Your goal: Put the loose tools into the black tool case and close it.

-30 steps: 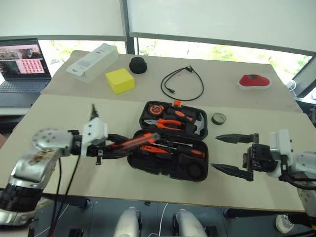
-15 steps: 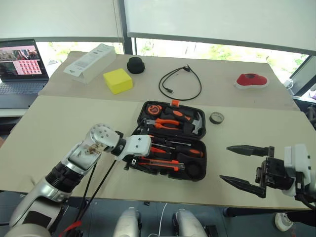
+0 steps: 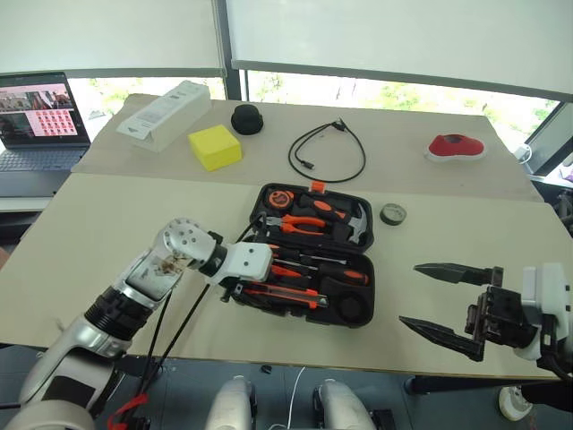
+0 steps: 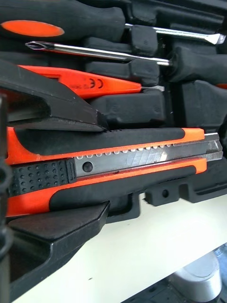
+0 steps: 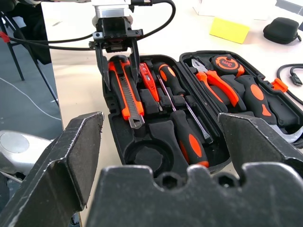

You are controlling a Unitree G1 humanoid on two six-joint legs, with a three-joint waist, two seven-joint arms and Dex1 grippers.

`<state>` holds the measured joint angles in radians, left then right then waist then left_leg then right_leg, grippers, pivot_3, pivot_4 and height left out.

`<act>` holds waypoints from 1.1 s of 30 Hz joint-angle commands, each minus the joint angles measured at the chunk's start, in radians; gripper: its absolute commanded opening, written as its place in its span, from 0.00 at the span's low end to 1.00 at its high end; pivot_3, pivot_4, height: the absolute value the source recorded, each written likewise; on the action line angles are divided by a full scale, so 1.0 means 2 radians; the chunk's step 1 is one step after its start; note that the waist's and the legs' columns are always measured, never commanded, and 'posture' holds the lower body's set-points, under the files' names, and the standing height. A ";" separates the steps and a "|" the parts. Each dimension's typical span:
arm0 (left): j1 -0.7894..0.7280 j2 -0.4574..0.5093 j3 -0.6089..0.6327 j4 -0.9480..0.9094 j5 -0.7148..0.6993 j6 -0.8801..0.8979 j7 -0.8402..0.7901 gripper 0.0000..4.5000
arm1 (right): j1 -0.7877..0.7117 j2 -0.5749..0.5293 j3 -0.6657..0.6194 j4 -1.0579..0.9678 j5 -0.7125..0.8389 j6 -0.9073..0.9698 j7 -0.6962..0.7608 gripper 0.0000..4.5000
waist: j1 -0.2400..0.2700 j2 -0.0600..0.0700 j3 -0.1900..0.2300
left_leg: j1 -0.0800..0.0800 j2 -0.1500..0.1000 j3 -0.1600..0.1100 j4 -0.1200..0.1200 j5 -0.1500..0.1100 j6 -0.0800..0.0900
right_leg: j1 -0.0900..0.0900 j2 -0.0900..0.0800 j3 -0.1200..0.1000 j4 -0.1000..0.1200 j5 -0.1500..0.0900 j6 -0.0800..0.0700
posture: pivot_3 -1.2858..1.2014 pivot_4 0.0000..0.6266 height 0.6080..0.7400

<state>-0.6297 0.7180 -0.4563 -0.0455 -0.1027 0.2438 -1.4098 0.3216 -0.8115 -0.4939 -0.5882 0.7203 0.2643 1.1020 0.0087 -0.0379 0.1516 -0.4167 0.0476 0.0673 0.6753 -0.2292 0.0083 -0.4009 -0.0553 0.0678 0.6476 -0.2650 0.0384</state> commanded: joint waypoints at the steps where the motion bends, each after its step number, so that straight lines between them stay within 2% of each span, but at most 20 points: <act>1: -0.001 0.007 -0.009 -0.011 0.016 0.012 -0.008 0.39 | -0.004 -0.001 -0.014 -0.008 0.004 -0.005 -0.003 1.00 | 0.000 0.000 0.000 | 0.000 0.000 0.000 0.000 0.000 0.000 | 0.000 0.000 0.000 0.000 0.000 0.000 | 0.52 0.24 1.00; 9: 0.010 0.014 -0.010 -0.029 0.008 0.039 -0.021 0.39 | -0.008 -0.002 -0.008 -0.004 0.000 -0.005 -0.002 1.00 | -0.002 0.000 0.000 | 0.000 0.000 0.000 0.000 0.000 0.000 | 0.000 0.000 0.000 0.000 0.000 0.000 | 0.52 0.24 1.00; 11: 0.013 0.006 0.006 -0.027 -0.007 0.030 -0.016 0.61 | -0.011 -0.002 -0.005 -0.002 -0.001 -0.005 -0.003 1.00 | -0.004 0.000 0.000 | 0.000 0.000 0.000 0.000 0.000 0.000 | 0.000 0.000 0.000 0.000 0.000 0.000 | 0.52 0.24 1.00; 16: 0.011 -0.031 0.063 -0.022 -0.066 0.006 0.000 0.98 | -0.020 0.000 0.006 0.006 -0.006 -0.008 -0.002 1.00 | -0.004 0.000 0.000 | 0.000 0.000 -0.001 0.000 0.000 0.000 | 0.000 0.000 0.000 0.000 0.000 0.000 | 0.52 0.24 1.00; 18: 0.010 -0.039 0.090 -0.024 -0.100 0.008 -0.006 0.98 | -0.025 0.001 0.009 0.011 -0.008 -0.009 0.000 1.00 | -0.003 0.000 0.000 | -0.001 0.000 -0.001 0.001 0.000 0.000 | 0.000 0.000 0.000 0.000 0.000 0.000 | 0.52 0.24 1.00; 22: 0.017 -0.042 0.114 -0.006 -0.116 -0.005 -0.005 0.98 | -0.032 0.002 0.015 0.021 -0.012 -0.012 0.004 1.00 | -0.003 0.000 0.000 | -0.001 0.000 -0.001 0.001 0.000 0.000 | 0.000 0.000 0.000 0.000 0.000 0.000 | 0.52 0.24 1.00; 25: 0.033 -0.048 0.124 0.023 -0.120 -0.030 -0.011 0.80 | -0.038 0.004 0.021 0.026 -0.015 -0.013 0.003 1.00 | -0.003 0.000 0.000 | -0.001 0.000 -0.001 0.001 0.000 0.000 | 0.000 0.000 0.000 0.000 0.000 0.000 | 0.52 0.24 1.00; 28: 0.052 -0.048 0.122 0.045 -0.112 -0.057 -0.020 0.53 | -0.042 0.008 0.023 0.028 -0.017 -0.014 0.002 1.00 | -0.003 0.000 0.000 | -0.001 0.000 -0.001 0.001 0.000 0.000 | 0.000 0.000 0.000 0.000 0.000 0.000 | 0.52 0.24 1.00; 33: 0.081 -0.039 0.106 0.054 -0.090 -0.079 -0.027 0.15 | -0.037 0.015 0.022 0.029 -0.022 -0.017 0.000 1.00 | -0.001 0.000 0.000 | -0.001 0.000 -0.001 0.001 0.000 0.000 | 0.000 0.000 0.000 0.000 0.000 0.000 | 0.52 0.24 1.00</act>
<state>-0.4805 0.6291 -0.2338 0.0681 -0.3020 0.1171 -1.4583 0.2477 -0.7889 -0.4390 -0.5207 0.6789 0.2553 1.1069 0.0062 -0.0378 0.1515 -0.4189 0.0479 0.0649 0.6779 -0.2293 0.0086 -0.4014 -0.0550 0.0671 0.6482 -0.2645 0.0390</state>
